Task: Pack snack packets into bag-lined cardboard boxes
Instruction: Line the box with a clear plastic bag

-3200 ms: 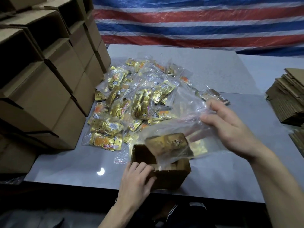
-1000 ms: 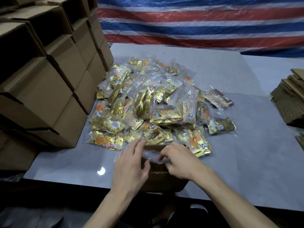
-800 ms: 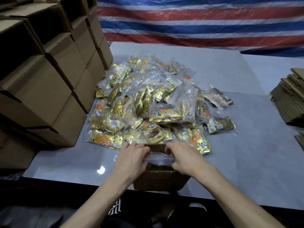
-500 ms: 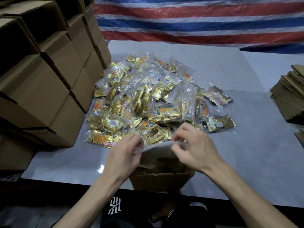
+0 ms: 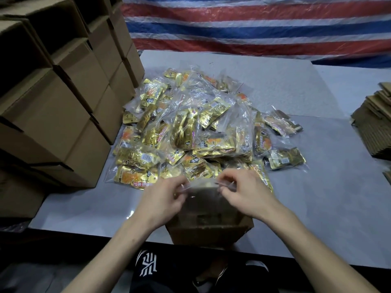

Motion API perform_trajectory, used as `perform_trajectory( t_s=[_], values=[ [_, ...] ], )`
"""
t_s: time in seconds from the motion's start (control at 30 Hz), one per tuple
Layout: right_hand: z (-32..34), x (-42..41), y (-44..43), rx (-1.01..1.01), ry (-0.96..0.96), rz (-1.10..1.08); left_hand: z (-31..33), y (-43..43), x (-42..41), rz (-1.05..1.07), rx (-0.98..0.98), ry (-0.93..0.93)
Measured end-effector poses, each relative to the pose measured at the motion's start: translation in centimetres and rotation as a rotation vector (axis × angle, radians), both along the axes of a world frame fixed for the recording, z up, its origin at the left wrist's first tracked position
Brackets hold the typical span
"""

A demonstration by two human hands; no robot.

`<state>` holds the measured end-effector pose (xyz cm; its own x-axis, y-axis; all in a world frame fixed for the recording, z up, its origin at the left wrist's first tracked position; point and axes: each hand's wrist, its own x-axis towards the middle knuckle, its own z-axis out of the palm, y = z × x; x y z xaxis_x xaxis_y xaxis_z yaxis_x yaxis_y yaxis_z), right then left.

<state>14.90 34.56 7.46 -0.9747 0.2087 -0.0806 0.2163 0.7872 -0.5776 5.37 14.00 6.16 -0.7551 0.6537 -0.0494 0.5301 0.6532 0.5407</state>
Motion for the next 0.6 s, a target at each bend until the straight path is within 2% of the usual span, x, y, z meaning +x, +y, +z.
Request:
perform_trajectory(
  t_s=[0.07, 0.17, 0.23, 0.27, 0.3, 0.37, 0.43, 0.5, 0.6],
  values=[
    [-0.8, 0.3, -0.3, 0.058, 0.051, 0.038, -0.5, 0.0, 0.6, -0.072, 0.014, 0.158],
    [-1.6, 1.1, -0.1, 0.149, 0.227, 0.180, -1.5, -0.5, 1.0, -0.208, 0.027, 0.417],
    [-2.1, 1.5, 0.0, 0.151, 0.325, 0.273, -1.7, -0.7, 1.2, -0.312, 0.004, 0.486],
    [-2.3, 1.6, 0.0, 0.151, 0.313, 0.318, -1.8, -0.6, 1.2, -0.375, -0.051, 0.471],
    [-2.5, 1.6, -0.1, 0.163, 0.239, 0.363, -1.9, -0.4, 1.3, -0.430, -0.155, 0.428],
    [-3.0, 1.5, -0.5, 0.246, -0.071, 0.426, -2.2, 0.3, 1.3, -0.490, -0.409, 0.357],
    [-3.5, 1.2, -0.9, 0.353, -0.346, 0.447, -2.6, 1.1, 1.3, -0.494, -0.577, 0.314],
    [-3.5, 0.8, -1.2, 0.390, -0.455, 0.447, -3.0, 1.8, 1.5, -0.506, -0.663, 0.300],
    [-3.5, 0.0, -1.5, 0.394, -0.525, 0.440, -3.4, 2.7, 1.6, -0.507, -0.726, 0.134]
  ],
)
